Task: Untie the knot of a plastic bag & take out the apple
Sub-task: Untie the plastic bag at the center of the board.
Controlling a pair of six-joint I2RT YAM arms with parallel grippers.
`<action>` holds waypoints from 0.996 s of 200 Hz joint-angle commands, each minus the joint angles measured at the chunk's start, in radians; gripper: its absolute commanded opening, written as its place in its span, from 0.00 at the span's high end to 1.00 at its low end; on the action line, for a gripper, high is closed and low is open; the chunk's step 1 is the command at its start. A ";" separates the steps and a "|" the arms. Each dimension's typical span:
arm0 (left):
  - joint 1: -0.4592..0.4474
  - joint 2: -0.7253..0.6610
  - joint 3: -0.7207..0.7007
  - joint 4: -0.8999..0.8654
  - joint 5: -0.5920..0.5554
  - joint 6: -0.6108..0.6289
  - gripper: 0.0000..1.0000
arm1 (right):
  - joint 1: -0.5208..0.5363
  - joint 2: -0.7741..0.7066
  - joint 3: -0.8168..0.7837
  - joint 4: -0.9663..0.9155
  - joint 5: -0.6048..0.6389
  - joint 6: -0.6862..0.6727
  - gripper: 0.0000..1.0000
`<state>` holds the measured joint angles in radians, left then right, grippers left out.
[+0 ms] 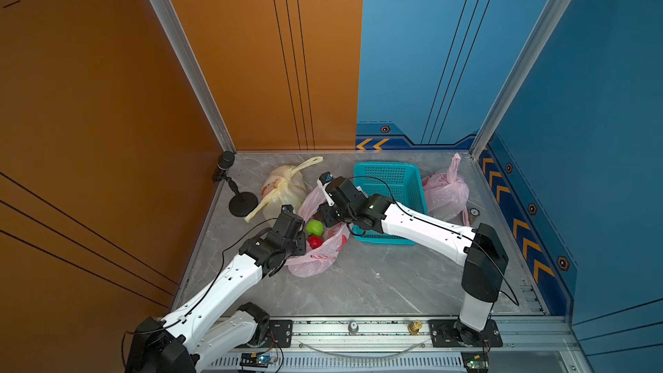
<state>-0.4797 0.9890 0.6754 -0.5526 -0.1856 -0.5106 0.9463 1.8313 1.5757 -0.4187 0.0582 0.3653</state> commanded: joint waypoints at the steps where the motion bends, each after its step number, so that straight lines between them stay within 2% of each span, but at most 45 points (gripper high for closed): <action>1: 0.045 -0.038 -0.028 0.042 0.054 -0.021 0.74 | -0.007 -0.005 -0.031 -0.038 0.019 0.005 0.61; 11: 0.071 -0.056 -0.038 0.050 0.080 -0.025 0.78 | -0.009 -0.006 -0.053 -0.054 -0.012 -0.002 0.61; 38: 0.154 -0.117 -0.085 0.099 0.158 -0.056 0.82 | 0.000 -0.015 -0.117 -0.081 -0.131 -0.038 0.61; 78: 0.247 -0.179 -0.131 0.148 0.213 -0.093 0.83 | 0.059 -0.047 -0.186 -0.129 -0.273 -0.221 0.60; 97: 0.265 -0.185 -0.133 0.165 0.225 -0.101 0.83 | 0.074 -0.063 -0.222 -0.159 -0.283 -0.302 0.60; 115: 0.274 -0.185 -0.139 0.193 0.229 -0.111 0.83 | 0.080 -0.069 -0.242 -0.221 -0.229 -0.386 0.61; 147: 0.286 -0.190 -0.148 0.241 0.215 -0.134 0.83 | 0.077 -0.044 -0.245 -0.299 -0.075 -0.442 0.61; 185: 0.306 -0.237 -0.167 0.283 0.170 -0.153 0.83 | 0.074 0.017 -0.238 -0.305 -0.018 -0.456 0.61; 199: 0.311 -0.244 -0.172 0.290 0.176 -0.156 0.82 | 0.074 0.035 -0.223 -0.302 -0.001 -0.449 0.64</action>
<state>-0.1829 0.7666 0.5247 -0.3046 0.0128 -0.6483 1.0256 1.8198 1.3434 -0.6693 -0.0151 -0.0570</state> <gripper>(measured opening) 0.174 0.382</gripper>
